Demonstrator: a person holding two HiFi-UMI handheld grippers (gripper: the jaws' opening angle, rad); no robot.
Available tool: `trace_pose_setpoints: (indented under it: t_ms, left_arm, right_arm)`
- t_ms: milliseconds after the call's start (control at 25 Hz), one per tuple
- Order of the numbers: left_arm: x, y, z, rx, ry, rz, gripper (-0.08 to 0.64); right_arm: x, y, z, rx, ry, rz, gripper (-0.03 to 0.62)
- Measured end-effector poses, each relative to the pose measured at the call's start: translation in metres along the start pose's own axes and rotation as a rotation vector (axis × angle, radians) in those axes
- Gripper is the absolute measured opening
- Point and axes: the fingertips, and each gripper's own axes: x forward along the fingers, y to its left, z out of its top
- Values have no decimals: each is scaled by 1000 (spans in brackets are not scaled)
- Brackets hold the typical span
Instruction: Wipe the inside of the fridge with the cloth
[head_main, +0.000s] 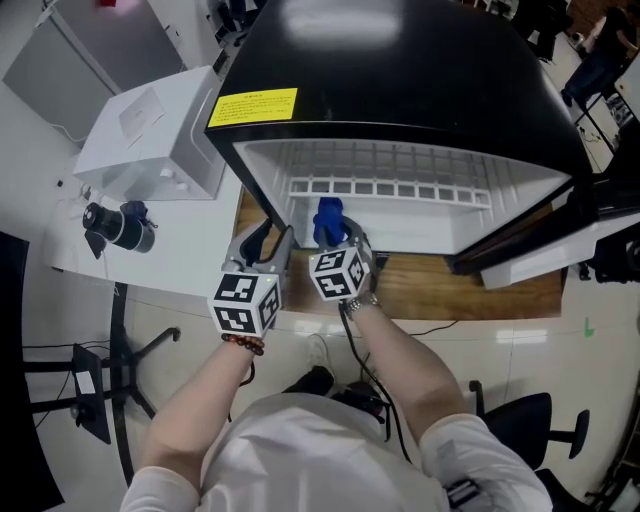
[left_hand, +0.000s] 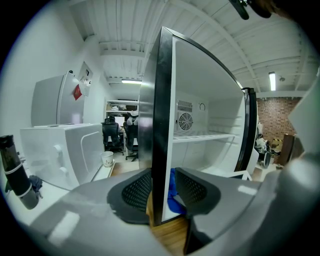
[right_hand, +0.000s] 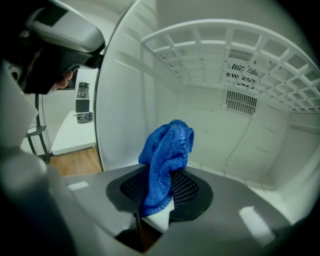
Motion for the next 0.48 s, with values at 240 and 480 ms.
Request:
trace_pose_setpoints:
  t_ms: [240, 480]
  left_arm:
    - [0, 1, 0, -8, -1, 11, 140]
    - [1, 2, 0, -19, 0, 22, 140]
  right_arm:
    - [-11, -28, -12, 1, 12, -46, 105]
    - [-24, -59, -25, 2, 26, -91, 106]
